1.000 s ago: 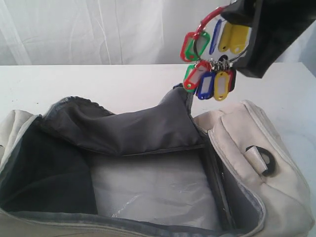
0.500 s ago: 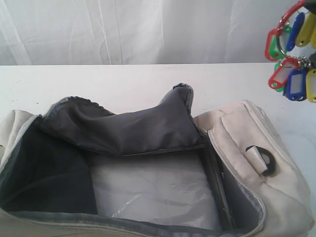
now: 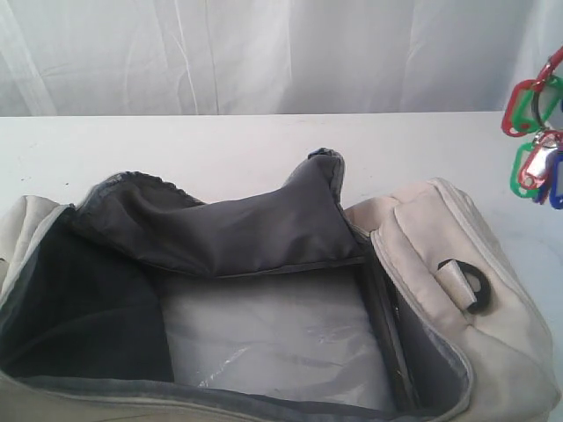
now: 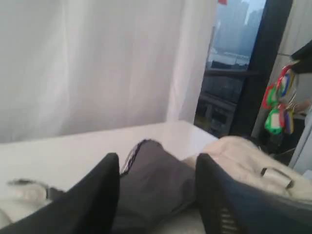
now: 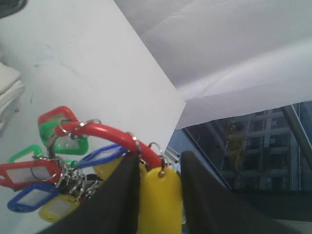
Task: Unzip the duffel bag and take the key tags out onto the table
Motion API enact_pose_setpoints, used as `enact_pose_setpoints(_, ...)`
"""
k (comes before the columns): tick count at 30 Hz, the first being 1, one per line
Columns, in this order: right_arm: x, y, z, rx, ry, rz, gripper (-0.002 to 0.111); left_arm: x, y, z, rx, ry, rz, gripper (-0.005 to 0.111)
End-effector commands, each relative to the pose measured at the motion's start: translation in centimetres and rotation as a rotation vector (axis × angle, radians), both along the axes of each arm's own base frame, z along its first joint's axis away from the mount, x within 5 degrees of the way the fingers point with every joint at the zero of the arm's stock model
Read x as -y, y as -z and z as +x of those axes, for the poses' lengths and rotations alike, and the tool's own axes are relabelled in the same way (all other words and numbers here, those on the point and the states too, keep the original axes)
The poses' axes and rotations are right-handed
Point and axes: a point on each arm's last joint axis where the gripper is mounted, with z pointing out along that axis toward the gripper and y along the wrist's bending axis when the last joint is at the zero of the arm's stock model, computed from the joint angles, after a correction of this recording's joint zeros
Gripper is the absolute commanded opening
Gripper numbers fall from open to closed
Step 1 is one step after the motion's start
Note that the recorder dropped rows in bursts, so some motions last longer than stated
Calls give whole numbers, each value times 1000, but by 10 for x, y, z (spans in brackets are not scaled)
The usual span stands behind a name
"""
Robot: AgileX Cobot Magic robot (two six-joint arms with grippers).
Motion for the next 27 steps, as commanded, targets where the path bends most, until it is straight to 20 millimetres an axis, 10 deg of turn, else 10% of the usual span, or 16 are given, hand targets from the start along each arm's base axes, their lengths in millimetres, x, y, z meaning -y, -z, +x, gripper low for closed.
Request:
enact_pose_setpoints(1, 8, -1, -1, 17, 33, -5, 0, 0, 33, 10, -123, -35, 21, 58)
enact_pose_setpoints(20, 12, 12, -3, -35, 79, -27, 0, 3, 62, 34, -358, -92, 71, 56)
enact_pose_setpoints(27, 12, 12, -3, -35, 77, -21, 0, -3, 69, 47, -404, -206, 120, 13)
